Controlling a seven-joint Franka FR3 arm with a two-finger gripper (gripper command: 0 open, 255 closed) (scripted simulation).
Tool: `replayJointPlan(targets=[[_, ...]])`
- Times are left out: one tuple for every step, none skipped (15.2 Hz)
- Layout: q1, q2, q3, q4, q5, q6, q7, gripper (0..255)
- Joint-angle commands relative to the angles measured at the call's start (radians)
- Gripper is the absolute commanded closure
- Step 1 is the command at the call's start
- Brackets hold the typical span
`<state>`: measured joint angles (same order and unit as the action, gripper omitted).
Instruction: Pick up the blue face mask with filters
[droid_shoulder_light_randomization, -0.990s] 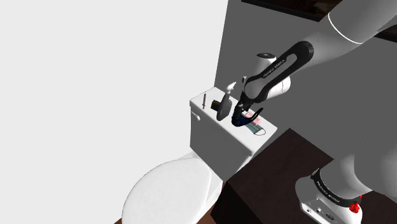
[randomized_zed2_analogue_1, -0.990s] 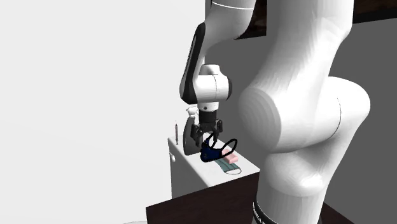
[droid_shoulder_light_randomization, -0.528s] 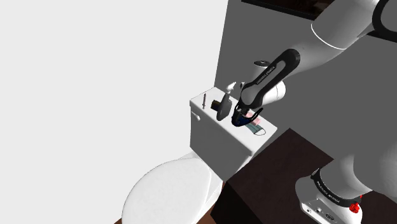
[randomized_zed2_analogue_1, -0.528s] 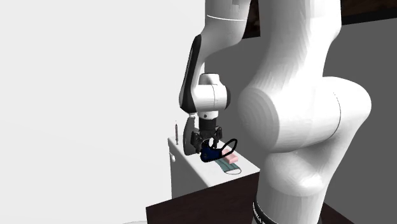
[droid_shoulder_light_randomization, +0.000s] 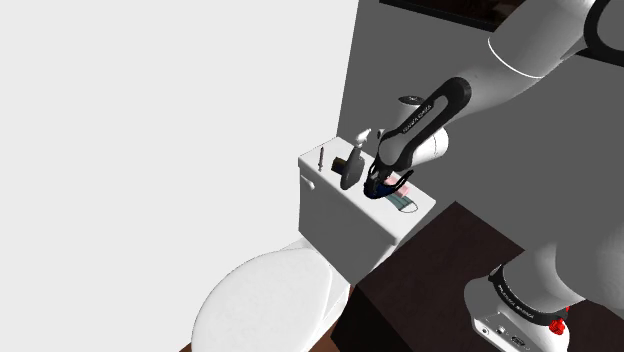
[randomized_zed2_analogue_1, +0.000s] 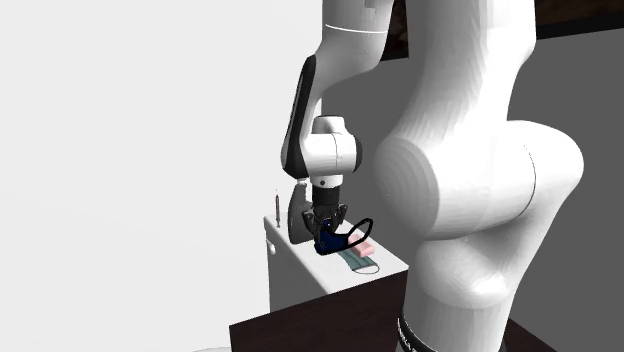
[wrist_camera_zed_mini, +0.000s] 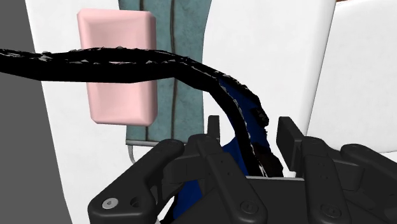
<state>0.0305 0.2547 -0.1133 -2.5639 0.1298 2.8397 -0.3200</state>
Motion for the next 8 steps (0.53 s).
replayJointPlan(targets=[[0.0, 0.0, 0.0, 0.0, 0.0, 0.0, 0.0, 255], [-0.002, 0.004, 0.001, 0.003, 0.001, 0.001, -0.003, 255], [0.002, -0.012, -0.004, 0.0, -0.006, -0.013, 0.003, 255], [0.005, -0.028, -0.009, -0.002, -0.013, -0.026, 0.008, 255], [0.008, -0.044, -0.014, -0.004, -0.02, -0.04, 0.014, 255], [0.011, -0.06, -0.018, -0.006, -0.027, -0.054, 0.019, 255], [0.013, -0.075, -0.022, -0.008, -0.035, -0.067, 0.025, 255], [0.016, -0.091, -0.026, -0.009, -0.042, -0.081, 0.03, 255]])
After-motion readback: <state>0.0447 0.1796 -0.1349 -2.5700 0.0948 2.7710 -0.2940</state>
